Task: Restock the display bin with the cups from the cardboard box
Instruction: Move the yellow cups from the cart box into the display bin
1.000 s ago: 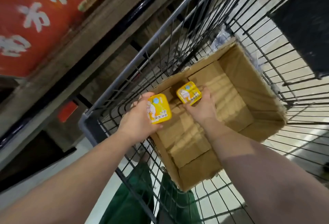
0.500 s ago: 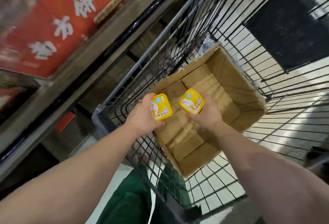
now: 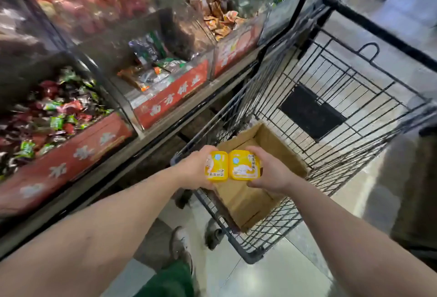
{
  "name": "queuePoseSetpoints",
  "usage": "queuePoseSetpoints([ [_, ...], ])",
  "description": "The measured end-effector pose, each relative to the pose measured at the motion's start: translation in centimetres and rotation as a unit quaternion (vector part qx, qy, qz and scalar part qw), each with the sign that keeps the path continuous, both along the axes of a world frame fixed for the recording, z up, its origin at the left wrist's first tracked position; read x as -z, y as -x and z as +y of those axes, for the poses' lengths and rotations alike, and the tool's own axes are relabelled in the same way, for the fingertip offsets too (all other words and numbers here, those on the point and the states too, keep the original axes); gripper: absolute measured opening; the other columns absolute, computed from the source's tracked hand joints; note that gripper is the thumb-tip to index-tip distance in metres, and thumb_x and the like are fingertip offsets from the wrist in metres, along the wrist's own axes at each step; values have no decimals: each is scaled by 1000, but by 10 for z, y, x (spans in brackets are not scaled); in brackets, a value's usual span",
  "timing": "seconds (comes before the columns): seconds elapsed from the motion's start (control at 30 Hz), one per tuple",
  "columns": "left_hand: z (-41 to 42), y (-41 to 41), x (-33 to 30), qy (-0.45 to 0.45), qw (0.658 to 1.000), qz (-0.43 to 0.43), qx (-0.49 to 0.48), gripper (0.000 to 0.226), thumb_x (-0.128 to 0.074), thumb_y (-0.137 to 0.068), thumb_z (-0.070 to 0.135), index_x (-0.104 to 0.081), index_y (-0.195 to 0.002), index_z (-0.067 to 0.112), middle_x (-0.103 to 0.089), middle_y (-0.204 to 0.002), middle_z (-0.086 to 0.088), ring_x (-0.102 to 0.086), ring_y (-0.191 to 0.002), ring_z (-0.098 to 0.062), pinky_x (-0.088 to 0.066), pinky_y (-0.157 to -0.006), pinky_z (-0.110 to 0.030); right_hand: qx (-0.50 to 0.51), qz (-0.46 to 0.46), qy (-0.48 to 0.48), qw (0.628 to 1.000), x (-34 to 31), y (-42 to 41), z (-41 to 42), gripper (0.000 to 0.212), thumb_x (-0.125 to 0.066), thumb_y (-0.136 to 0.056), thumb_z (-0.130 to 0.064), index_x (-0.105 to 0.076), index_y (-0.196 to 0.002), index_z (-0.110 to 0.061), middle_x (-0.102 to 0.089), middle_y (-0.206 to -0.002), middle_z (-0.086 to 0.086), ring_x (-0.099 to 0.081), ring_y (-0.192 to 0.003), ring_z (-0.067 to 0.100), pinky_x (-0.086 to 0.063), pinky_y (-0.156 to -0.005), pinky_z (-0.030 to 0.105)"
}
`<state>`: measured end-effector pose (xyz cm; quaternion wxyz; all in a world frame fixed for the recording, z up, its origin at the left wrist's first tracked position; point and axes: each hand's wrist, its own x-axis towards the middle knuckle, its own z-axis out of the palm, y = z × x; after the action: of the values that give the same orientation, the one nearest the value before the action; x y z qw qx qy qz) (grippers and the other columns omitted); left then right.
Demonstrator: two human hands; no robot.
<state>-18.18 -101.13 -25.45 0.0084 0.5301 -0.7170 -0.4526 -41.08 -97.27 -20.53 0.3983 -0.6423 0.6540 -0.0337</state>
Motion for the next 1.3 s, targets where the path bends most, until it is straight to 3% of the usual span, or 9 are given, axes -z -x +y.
queuePoseSetpoints([
  [0.37,177,-180,-85,101,969,-10,-227,106,-90,-56,30,-26,-141,25,-45,-125,-6,-46,-115,-24,-40,-100,-37,-199,-47,76,976,-60,-172,81,96,-83,-62,-9,-34,-141,-29,-55,-122,7,-59,-102,22,-53,-88,35],
  [0.53,271,-270,-109,105,929,24,-355,108,-92,-55,28,-28,-141,20,-48,-129,-2,-51,-115,-19,-43,-100,-34,-288,-88,61,952,-81,-280,120,88,-82,-67,-6,-35,-139,-25,-60,-113,0,-60,-94,16,-49,-76,23],
  [0.63,324,-325,-123,114,898,40,-422,99,-91,-58,18,-32,-138,20,-56,-118,2,-57,-99,-11,-46,-85,-22,-328,-108,45,937,-90,-350,147,85,-83,-67,-5,-36,-135,-25,-61,-114,-1,-61,-99,16,-52,-79,21],
  [0.73,379,-392,-129,130,870,45,-474,100,-92,-54,20,-34,-134,27,-58,-118,1,-60,-97,-10,-51,-86,-25,-376,-123,31,918,-100,-429,178,84,-83,-66,-5,-38,-132,-29,-57,-116,0,-62,-104,15,-51,-80,13],
  [0.83,437,-464,-139,139,850,28,-507,101,-91,-57,22,-27,-135,28,-56,-114,4,-58,-97,-11,-48,-83,-22,-413,-137,21,900,-113,-514,220,82,-81,-71,-3,-36,-134,-30,-56,-107,-8,-60,-94,1,-44,-64,0],
  [0.93,494,-538,-144,166,826,4,-538,105,-90,-59,23,-24,-140,20,-49,-116,3,-54,-107,-15,-40,-84,-17,-428,-157,12,890,-114,-602,266,84,-83,-68,-5,-38,-136,-25,-61,-103,-11,-64,-82,-5,-51,-67,9],
  [1.03,551,-611,-156,176,794,11,-582,95,-90,-59,17,-32,-135,19,-50,-110,4,-55,-93,-9,-41,-75,-12,-431,-183,17,883,-116,-685,315,99,-89,-50,-26,-40,-135,-35,-62,-115,-7,-65,-99,9,-58,-85,34],
  [1.2,613,-714,-172,164,770,22,-616,103,-93,-47,22,-38,-134,20,-60,-109,1,-61,-97,-17,-52,-85,-32,-434,-217,21,874,-128,-794,374,99,-85,-45,-33,-42,-134,-38,-61,-114,-8,-65,-89,10,-56,-84,32],
  [1.3,625,-757,-175,174,755,50,-631,95,-92,-51,11,-40,-130,21,-59,-103,6,-61,-92,-12,-51,-77,-26,-429,-222,27,875,-127,-840,385,97,-84,-49,-30,-42,-137,-36,-63,-112,-6,-65,-92,10,-56,-81,31],
])
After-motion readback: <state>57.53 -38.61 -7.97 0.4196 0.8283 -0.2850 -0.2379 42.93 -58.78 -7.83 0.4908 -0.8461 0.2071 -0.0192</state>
